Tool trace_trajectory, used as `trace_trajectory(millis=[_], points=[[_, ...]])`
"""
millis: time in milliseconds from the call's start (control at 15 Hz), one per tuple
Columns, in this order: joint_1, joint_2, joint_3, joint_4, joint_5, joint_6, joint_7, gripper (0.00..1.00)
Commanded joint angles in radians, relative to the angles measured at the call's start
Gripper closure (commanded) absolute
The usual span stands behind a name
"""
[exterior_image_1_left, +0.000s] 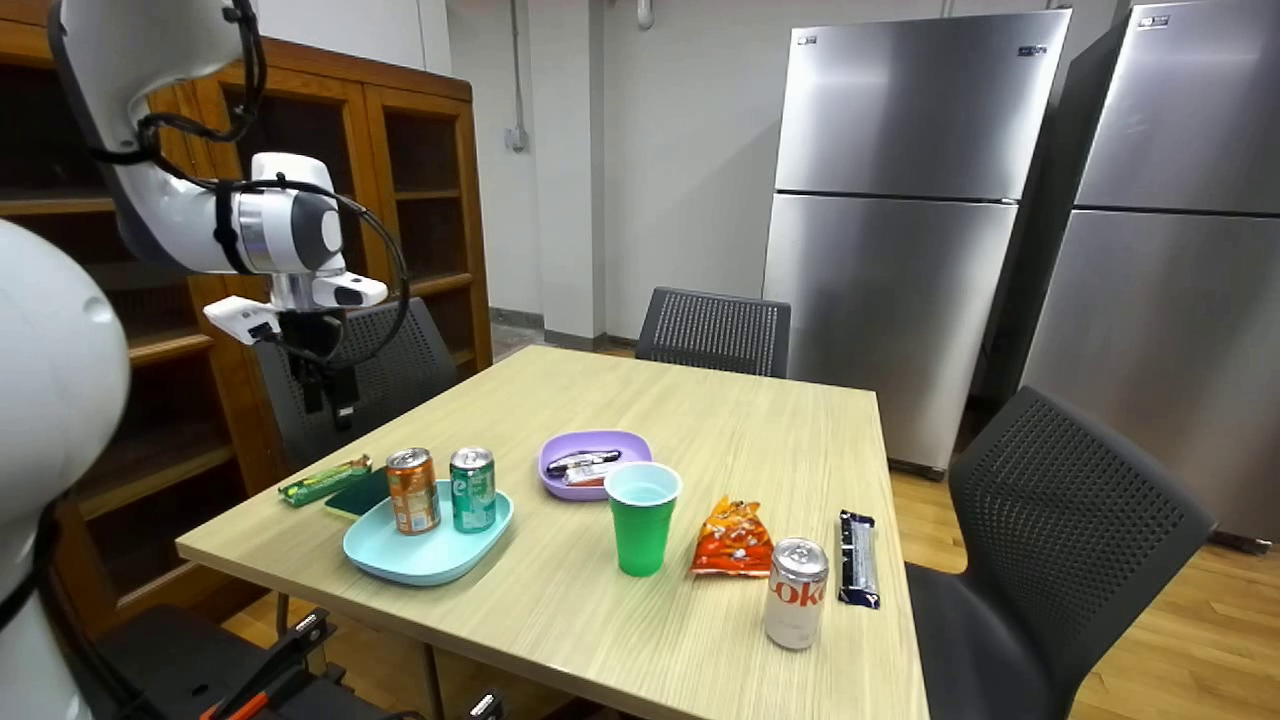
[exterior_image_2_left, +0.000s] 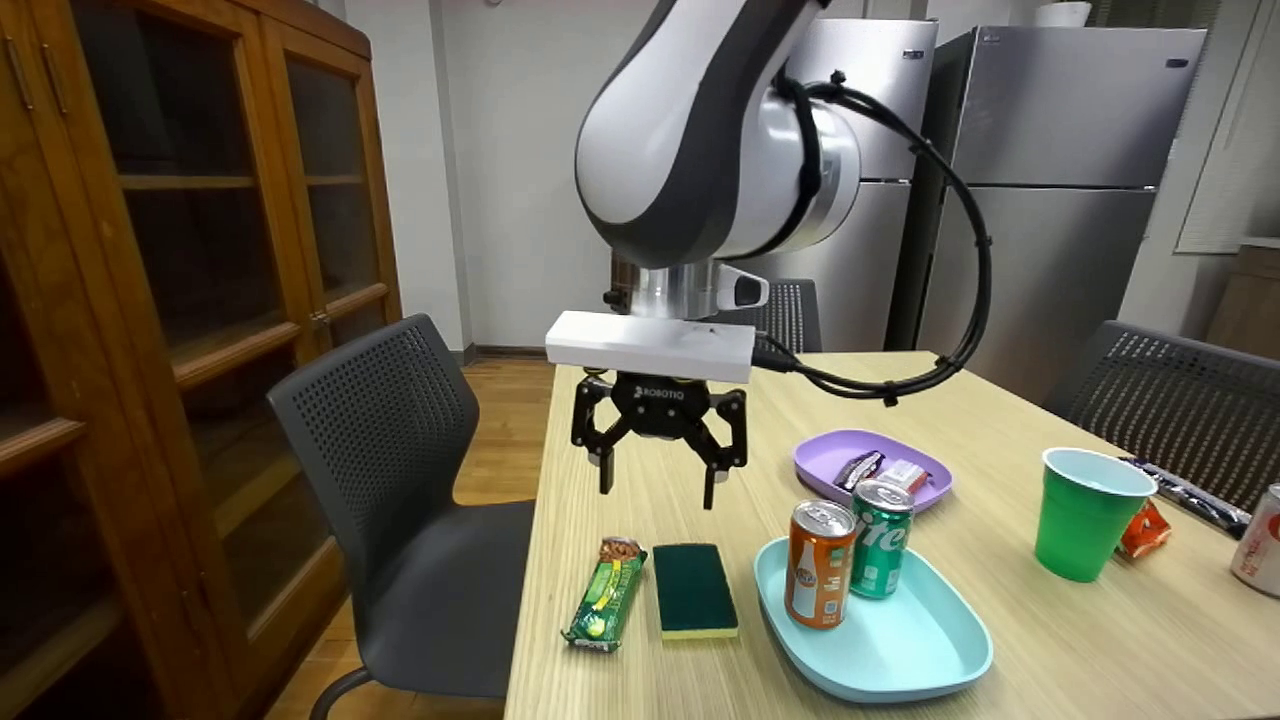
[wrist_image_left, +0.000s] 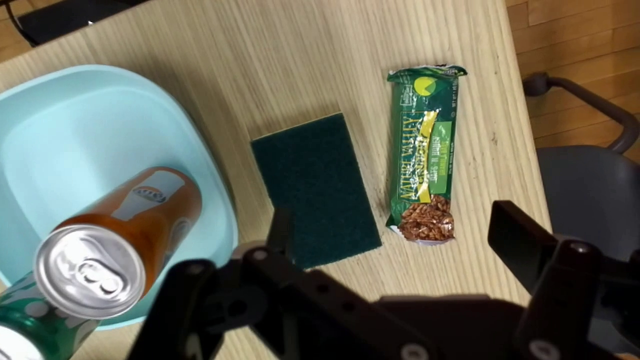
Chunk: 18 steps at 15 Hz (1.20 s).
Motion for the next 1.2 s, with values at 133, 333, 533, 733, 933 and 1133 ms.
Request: trace_trajectory(millis=[133,333,533,733,933,1133], points=[[0.026,0.126,-0.016,0.112,0.005,0.005,-0.044,0.00],[0.033,0.171,-0.016,0.145,0.016,0.005,-0.059,0.00],[0.039,0.201,-0.016,0.158,0.024,0.008,-0.068,0.00],[0.053,0.222,-0.022,0.166,0.019,0.014,-0.071,0.00],[0.053,0.244,-0.016,0.179,0.030,0.027,-0.085,0.00],[0.059,0.265,-0.017,0.198,0.036,0.037,-0.093,0.00]])
